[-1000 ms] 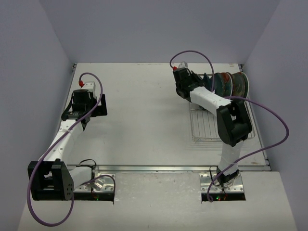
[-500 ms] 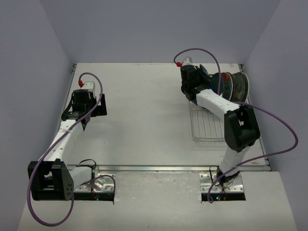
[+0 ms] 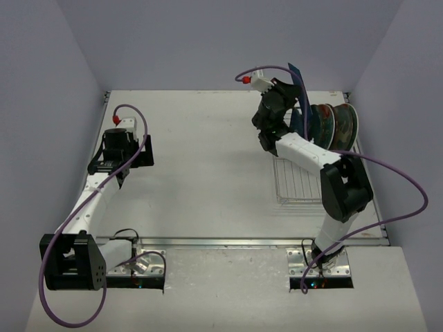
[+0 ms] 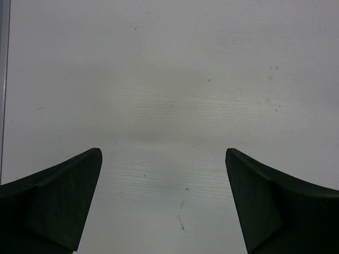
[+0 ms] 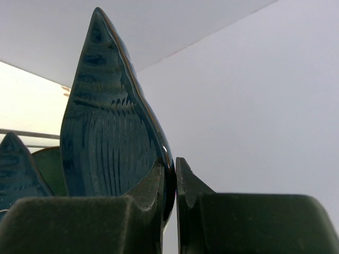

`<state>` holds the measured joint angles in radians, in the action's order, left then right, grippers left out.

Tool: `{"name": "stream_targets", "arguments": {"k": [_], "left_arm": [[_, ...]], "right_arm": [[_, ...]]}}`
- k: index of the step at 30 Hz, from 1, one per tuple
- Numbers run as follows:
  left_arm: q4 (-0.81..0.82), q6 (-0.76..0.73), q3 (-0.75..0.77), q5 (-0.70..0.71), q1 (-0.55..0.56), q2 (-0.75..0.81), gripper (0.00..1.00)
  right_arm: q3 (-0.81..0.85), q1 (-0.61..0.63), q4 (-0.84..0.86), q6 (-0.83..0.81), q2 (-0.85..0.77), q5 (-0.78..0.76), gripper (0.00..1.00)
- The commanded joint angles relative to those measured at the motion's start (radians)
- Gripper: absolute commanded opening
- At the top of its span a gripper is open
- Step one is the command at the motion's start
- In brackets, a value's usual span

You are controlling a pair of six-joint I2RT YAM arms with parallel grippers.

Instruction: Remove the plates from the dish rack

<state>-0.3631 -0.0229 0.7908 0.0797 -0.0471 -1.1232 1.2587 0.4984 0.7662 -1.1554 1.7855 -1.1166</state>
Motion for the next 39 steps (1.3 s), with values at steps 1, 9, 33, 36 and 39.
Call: {"name": "stream_targets", "arguments": {"k": [1,9,33,36,39], "left_arm": [[0.050,-0.026,0.009,-0.083,0.003,0.094,1.00],[0.037,0.002,0.043,-0.296,0.003,0.161,1.00],[0.547,0.650,-0.102,-0.826,0.072,-0.066,0.92],[0.603,0.670,-0.113,-0.780,0.168,-0.086,0.90],[0.614,0.660,-0.102,-0.725,0.246,-0.105,0.87]], "right_arm": [[0.053,0.025,0.136,-0.031,-0.066,-0.030,0.00],[0.376,0.042,-1.129,0.947,-0.137,0.137,0.00],[0.372,0.035,-1.424,1.556,-0.212,0.873,0.00],[0.379,0.035,-1.424,1.588,-0.195,0.938,0.00],[0.389,0.035,-1.423,1.619,-0.176,0.984,0.00]]}}
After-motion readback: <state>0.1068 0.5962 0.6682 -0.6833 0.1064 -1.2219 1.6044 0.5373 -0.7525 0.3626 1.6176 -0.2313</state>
